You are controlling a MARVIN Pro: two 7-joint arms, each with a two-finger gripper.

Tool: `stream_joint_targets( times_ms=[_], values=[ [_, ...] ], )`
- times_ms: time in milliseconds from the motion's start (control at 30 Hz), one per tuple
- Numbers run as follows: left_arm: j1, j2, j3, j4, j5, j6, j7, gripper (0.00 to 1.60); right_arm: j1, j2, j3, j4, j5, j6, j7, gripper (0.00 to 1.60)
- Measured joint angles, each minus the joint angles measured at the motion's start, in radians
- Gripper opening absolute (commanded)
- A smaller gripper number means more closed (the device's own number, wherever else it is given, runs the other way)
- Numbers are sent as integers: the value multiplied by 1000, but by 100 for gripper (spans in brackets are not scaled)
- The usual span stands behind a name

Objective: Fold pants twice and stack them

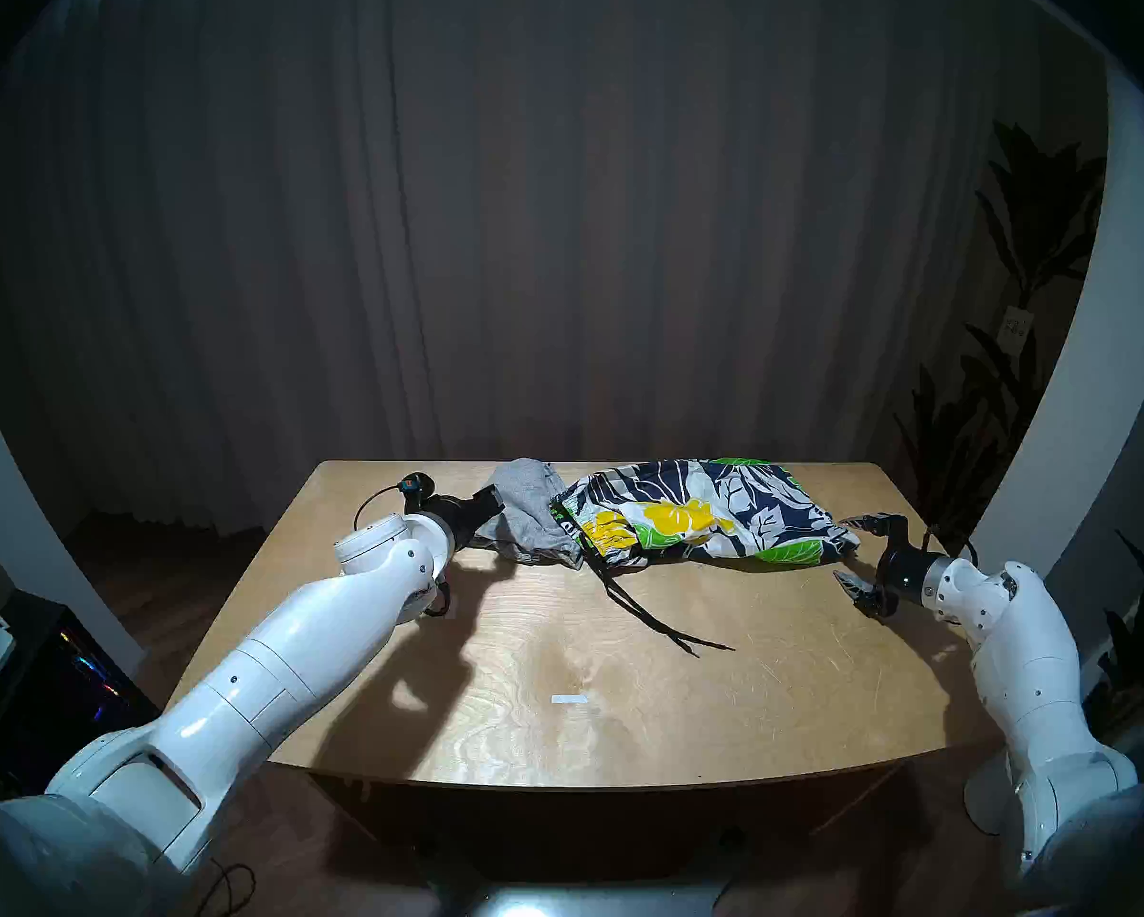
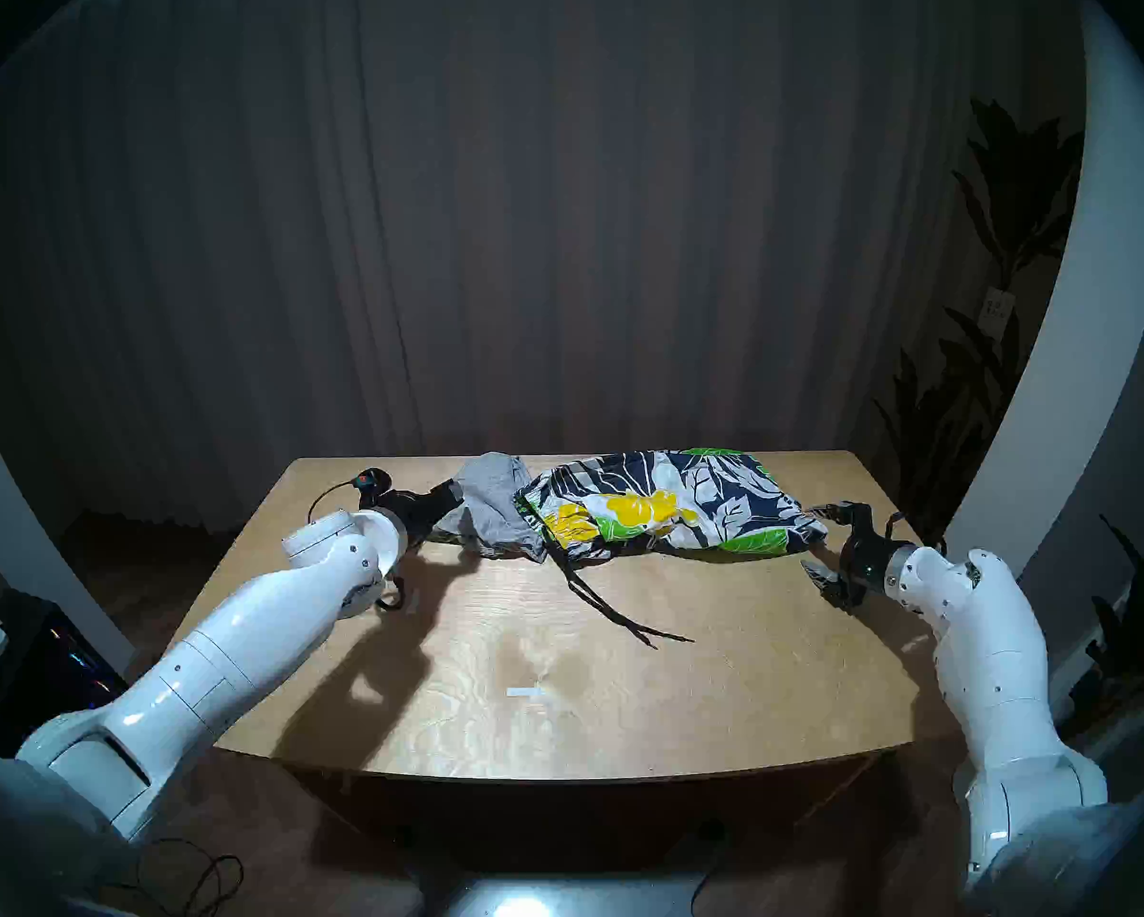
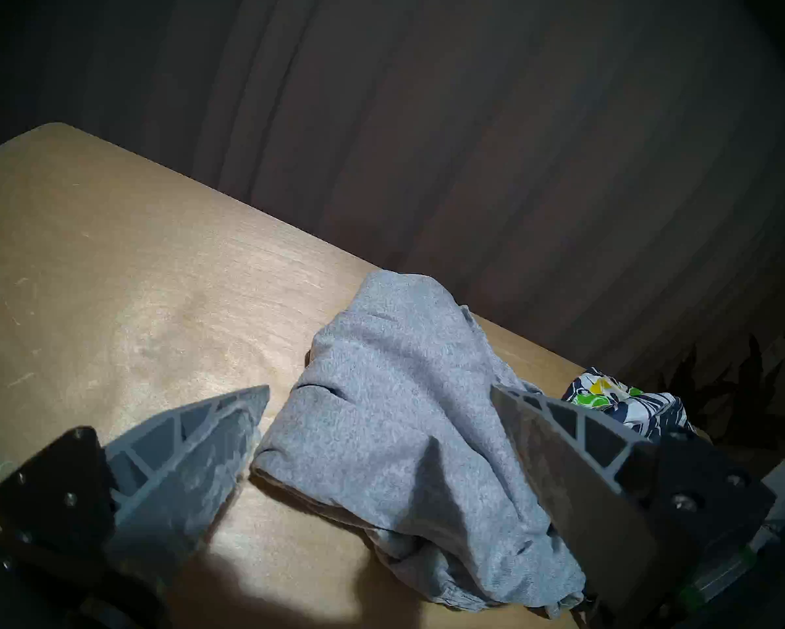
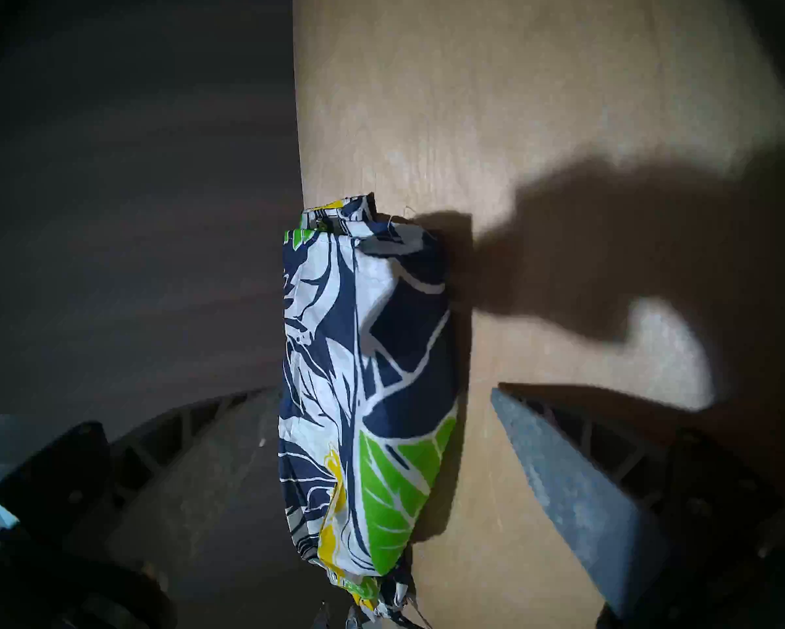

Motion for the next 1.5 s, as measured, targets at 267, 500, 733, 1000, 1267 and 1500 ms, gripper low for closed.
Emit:
stream_joint_targets(
  times_ms=[267,500,733,1000,1267,1500],
  values=[
    [4,11,-2,2,1,-1,-1,160,-30,-20,5,-61,4,-9,10,160],
    [8,21,-3,3,2,-1,-3,160,-54,-32,13,-133,4,-22,22,160],
    [13,31,-6,4,2,-2,-4,160,-76,-33,33,-206,3,-41,31,160],
    [18,41,-10,5,2,-3,-6,160,-119,-24,65,-273,-8,-75,31,160],
    [18,52,-27,3,2,-12,-12,160,-180,-26,86,-323,-36,-109,27,160],
    [17,62,-45,-3,2,-22,-20,160,-237,-44,94,-366,-58,-138,19,160]
  ],
)
